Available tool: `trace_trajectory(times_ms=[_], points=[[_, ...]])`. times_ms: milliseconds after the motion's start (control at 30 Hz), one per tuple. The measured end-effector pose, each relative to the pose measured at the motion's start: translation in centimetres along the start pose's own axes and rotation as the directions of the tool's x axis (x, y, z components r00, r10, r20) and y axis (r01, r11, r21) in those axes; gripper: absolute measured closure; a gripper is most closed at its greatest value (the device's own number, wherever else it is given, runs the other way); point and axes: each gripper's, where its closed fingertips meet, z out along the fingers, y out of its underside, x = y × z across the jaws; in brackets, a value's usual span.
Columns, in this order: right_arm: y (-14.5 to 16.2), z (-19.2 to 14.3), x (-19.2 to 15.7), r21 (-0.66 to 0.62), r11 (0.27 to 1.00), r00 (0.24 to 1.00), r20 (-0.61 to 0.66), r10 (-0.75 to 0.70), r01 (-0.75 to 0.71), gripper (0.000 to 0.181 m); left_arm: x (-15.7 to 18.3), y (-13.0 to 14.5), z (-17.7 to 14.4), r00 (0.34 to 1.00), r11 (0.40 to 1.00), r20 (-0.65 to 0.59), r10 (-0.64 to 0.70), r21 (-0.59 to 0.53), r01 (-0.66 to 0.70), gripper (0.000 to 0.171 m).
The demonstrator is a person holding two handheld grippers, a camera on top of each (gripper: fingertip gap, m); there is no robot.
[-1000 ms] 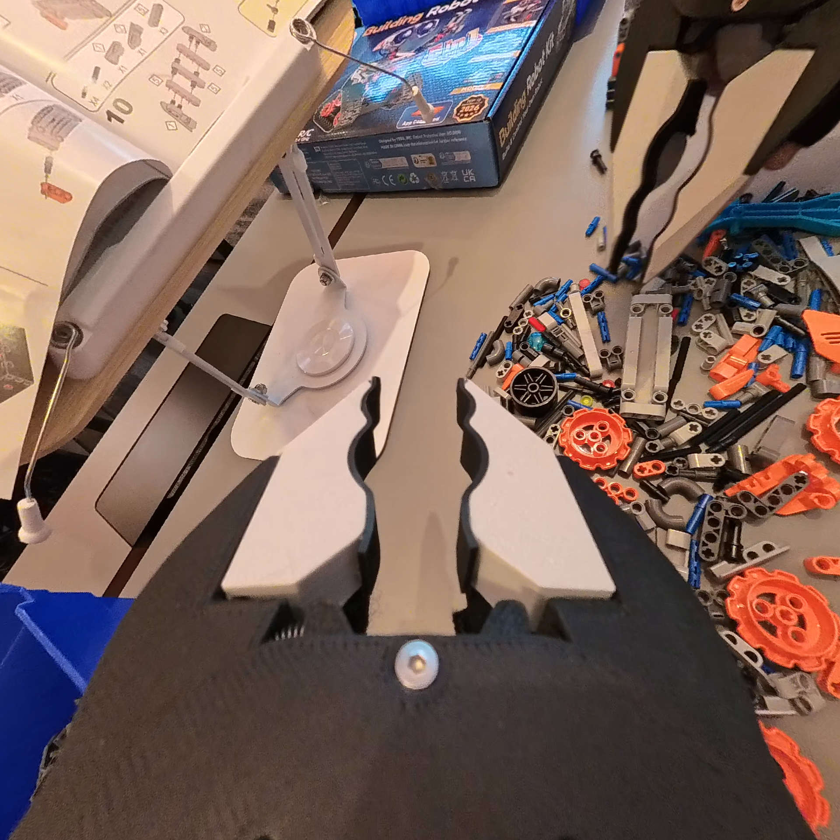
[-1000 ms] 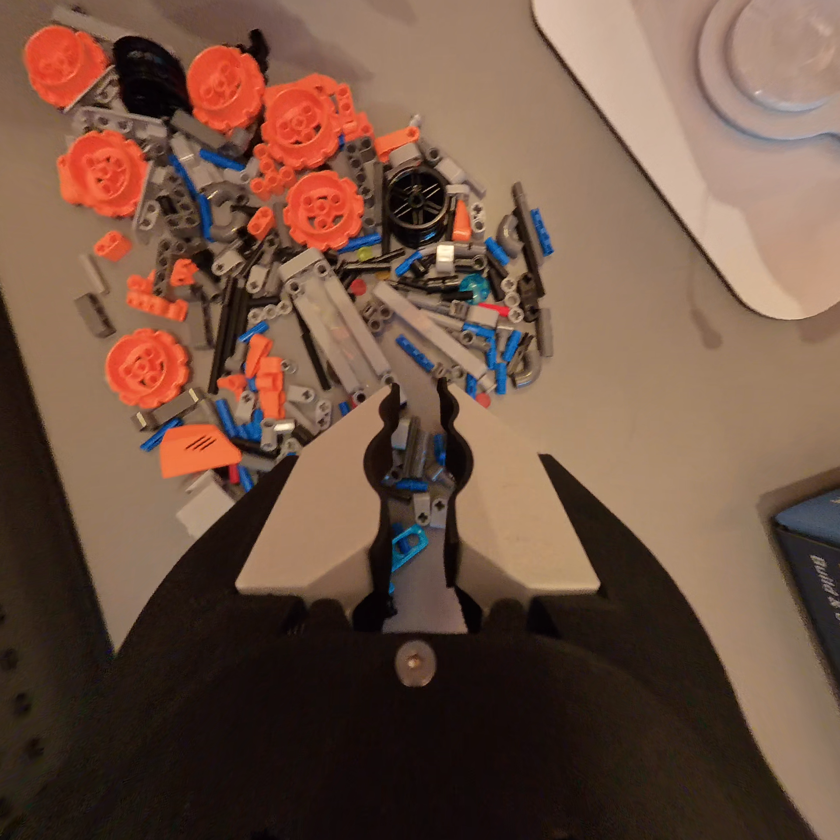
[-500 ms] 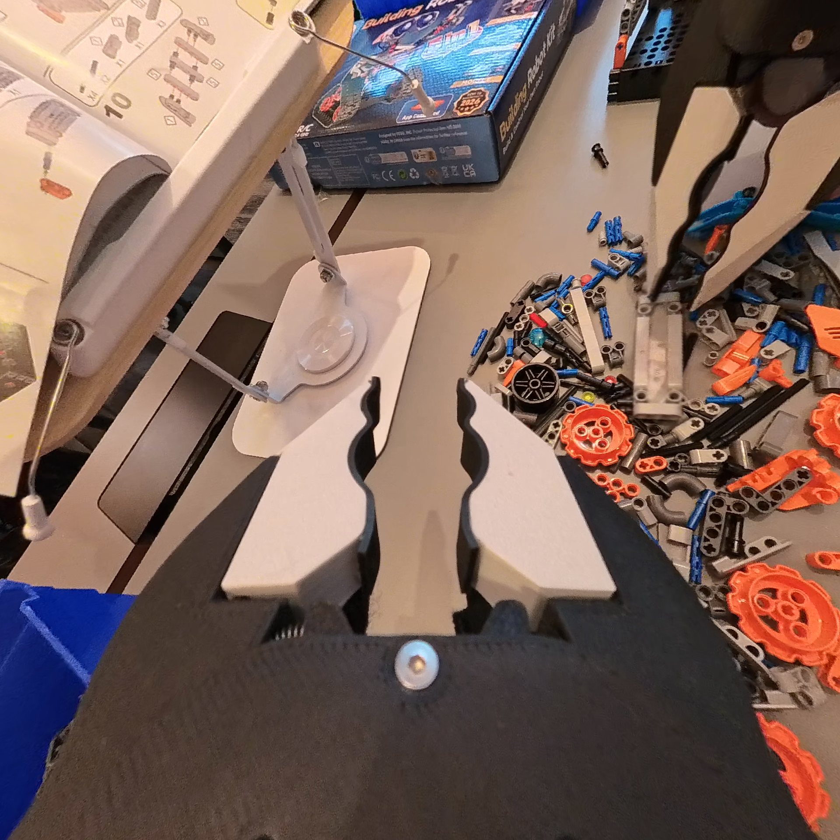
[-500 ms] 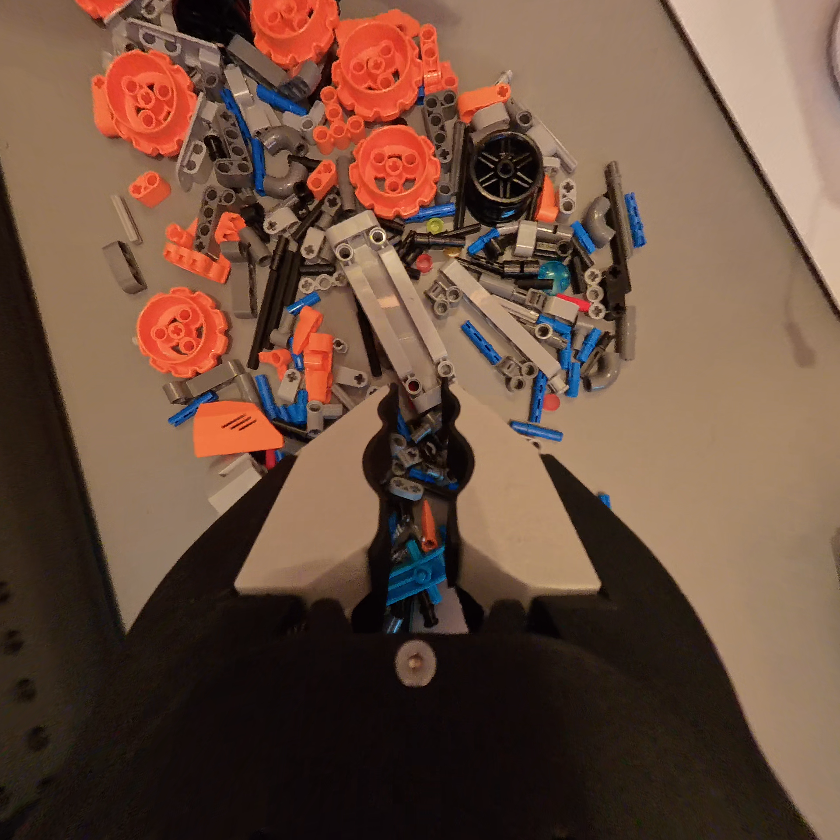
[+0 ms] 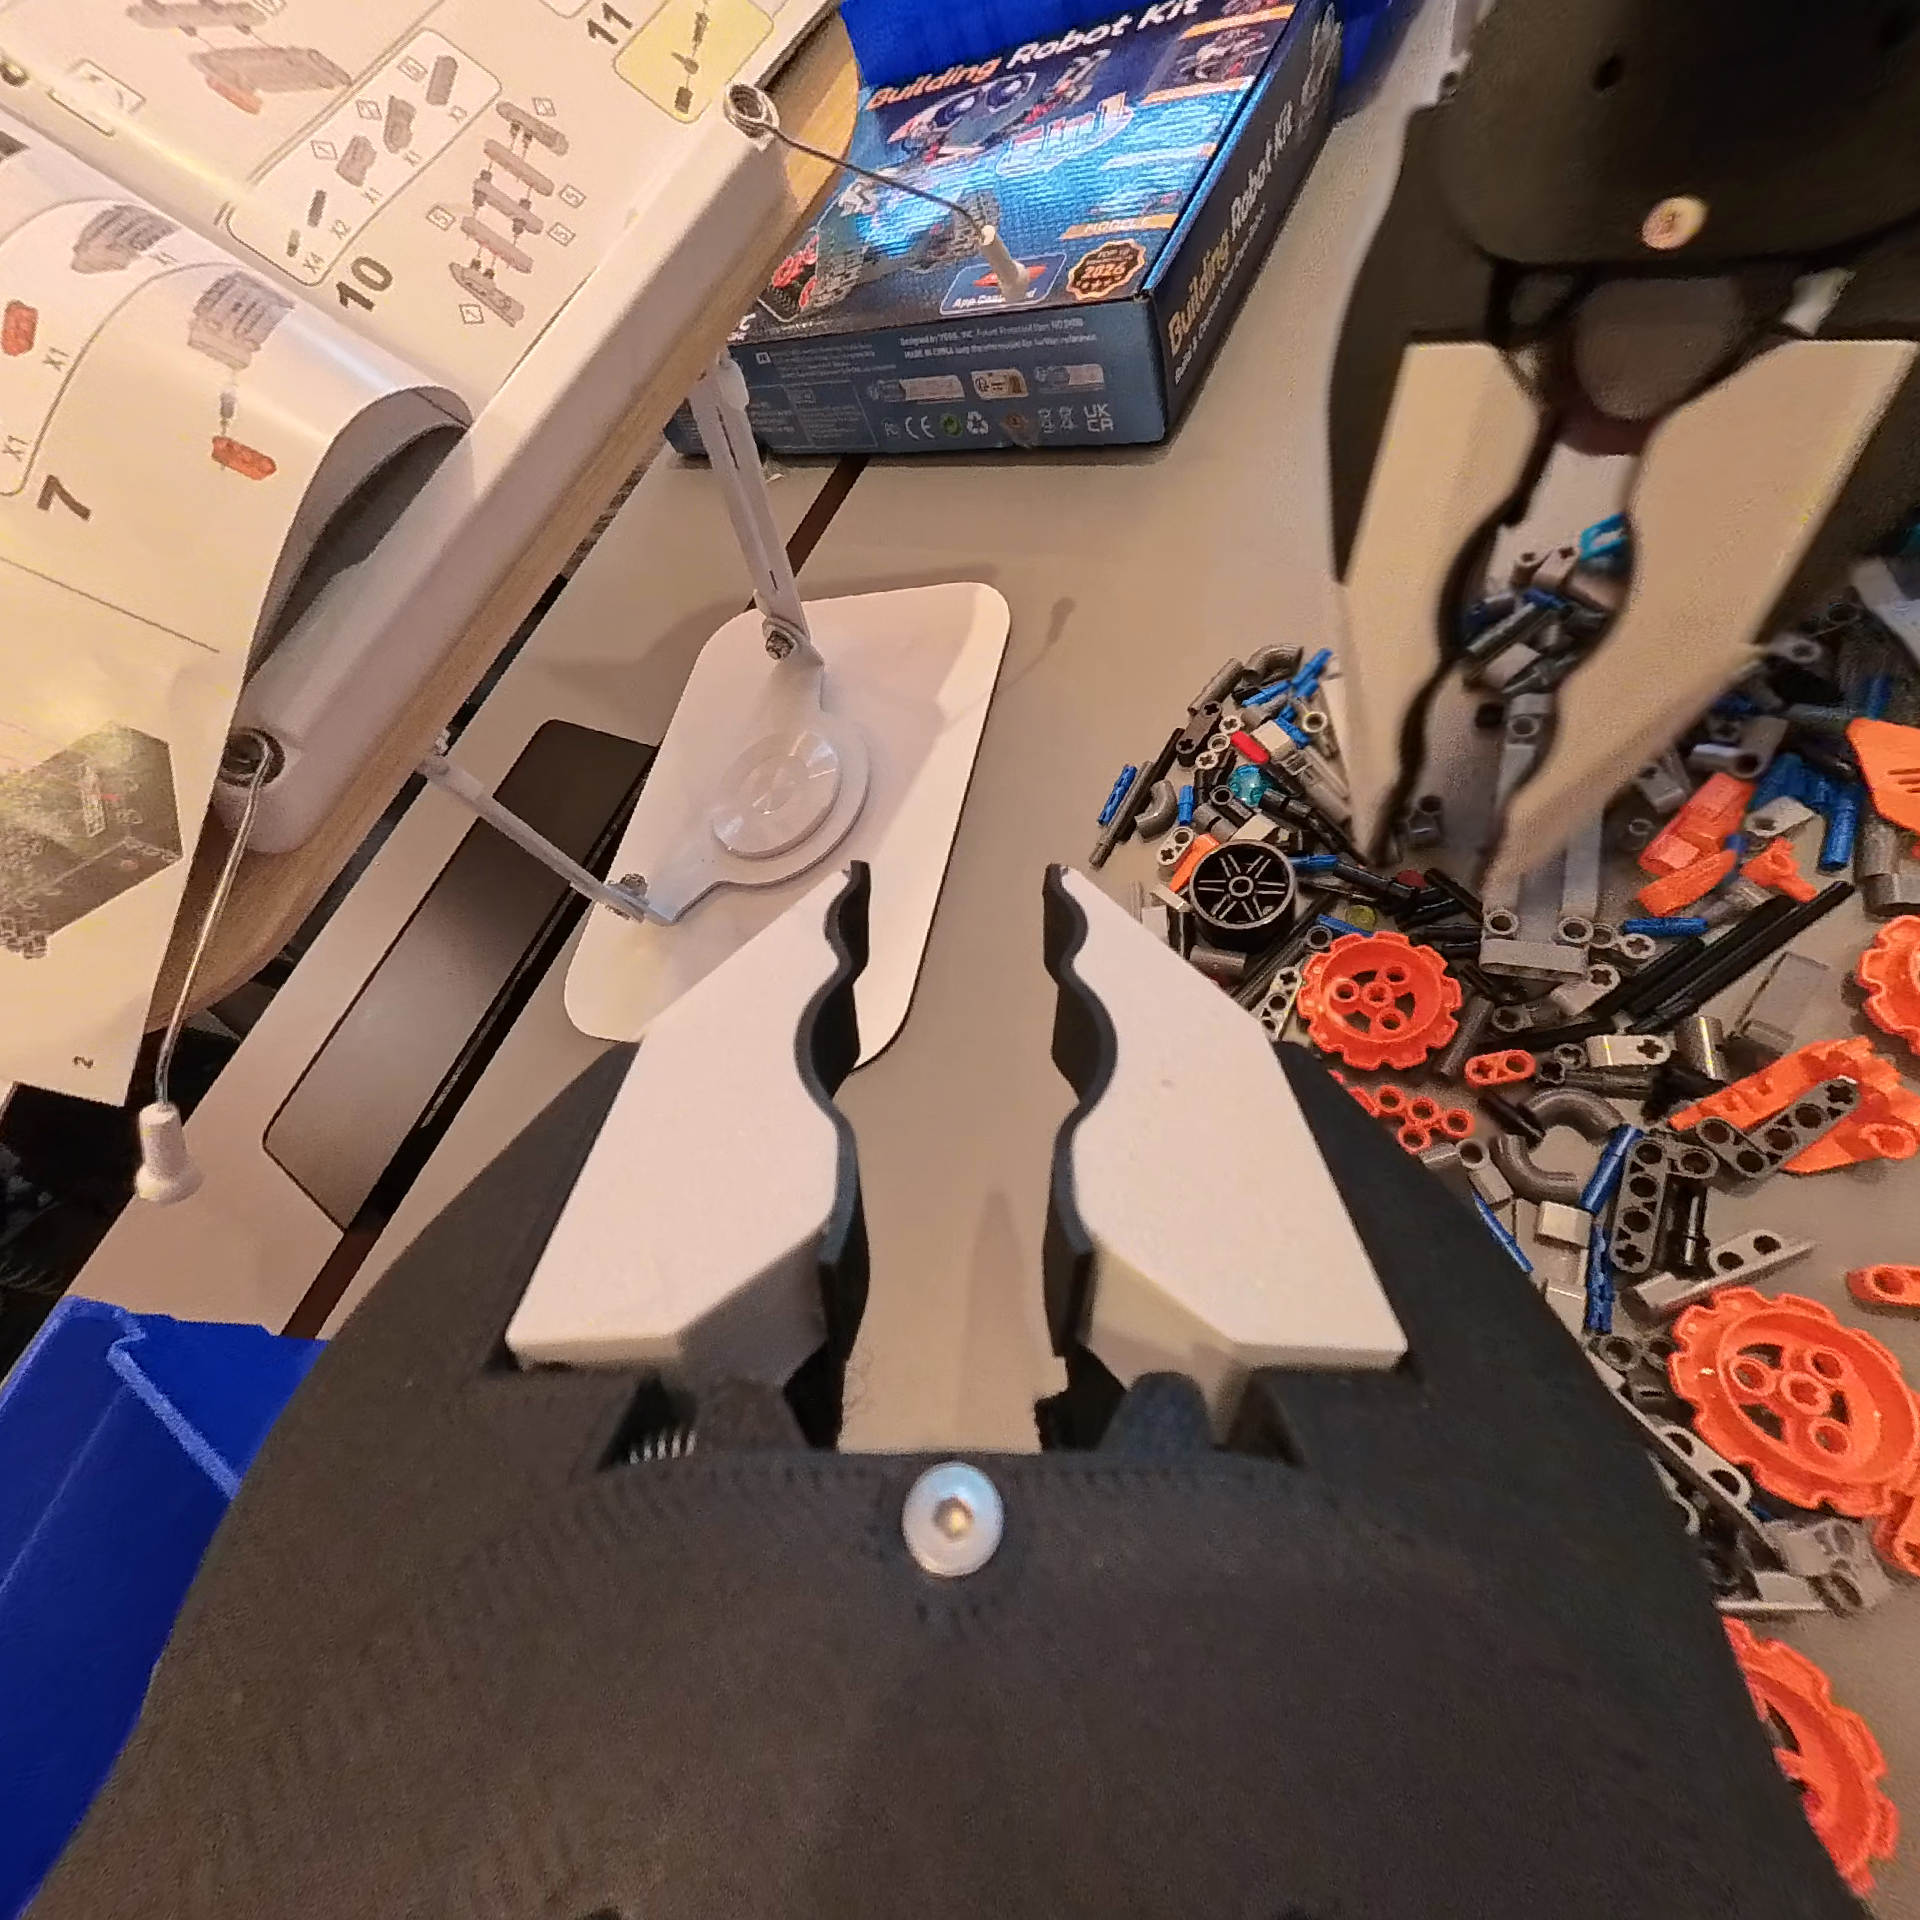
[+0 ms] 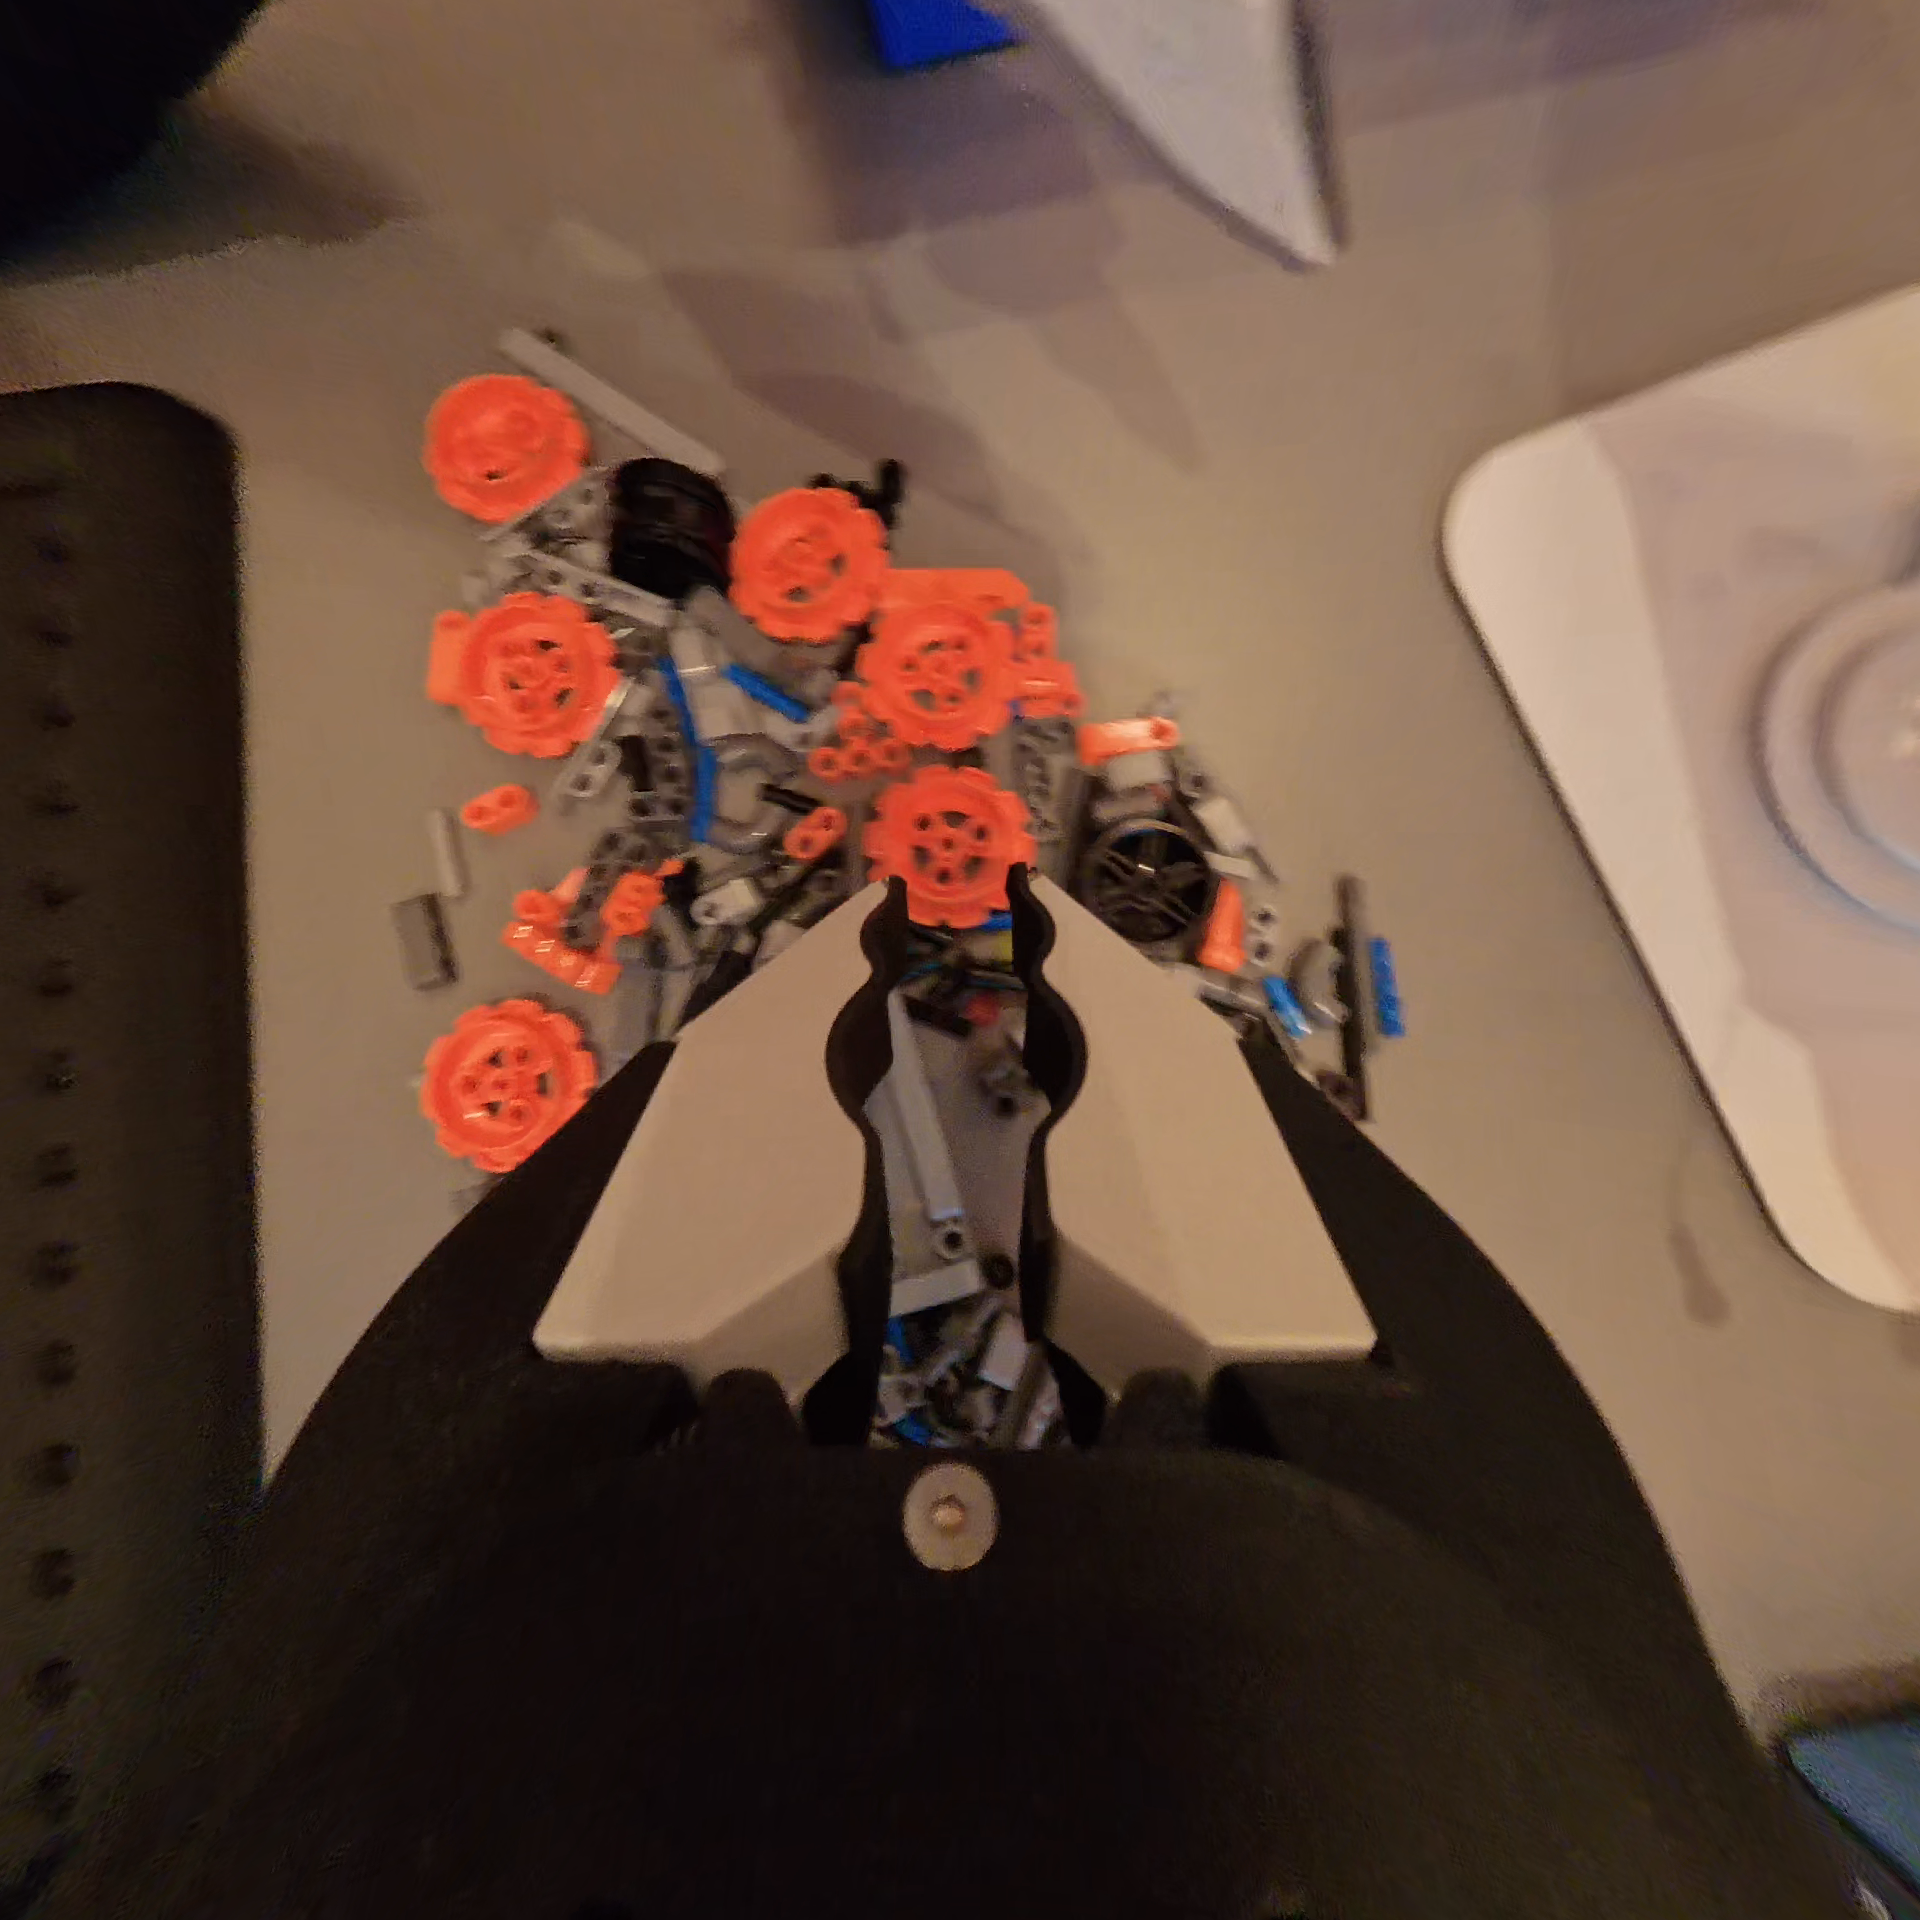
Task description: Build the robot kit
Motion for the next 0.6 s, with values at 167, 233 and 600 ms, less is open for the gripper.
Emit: trace_trajectory(times_ms=[167, 233, 600], points=[[-0.4, 0.4, -3.3, -0.001, 0.999, 0.997, 0.066, -0.043, 0.043, 0.162, 0.1, 0.0, 0.0, 1.0, 1.0, -0.004, 0.0, -0.001, 0.0, 0.141], [-0.5, 0.8, -4.0, 0.011, 0.999, 0.996, 0.07, -0.052, 0.051, 0.162, 0.2, -0.1, 0.1, 1.0, 1.0, -0.006, 0.004, -0.002, -0.004, 0.141], [-4.1, 4.0, -8.8, 0.076, 0.988, 0.981, 0.128, -0.143, 0.135, 0.16, 0.2, -0.2, 0.0, 1.0, 1.0, -0.005, 0.002, 0.005, -0.002, 0.142]])
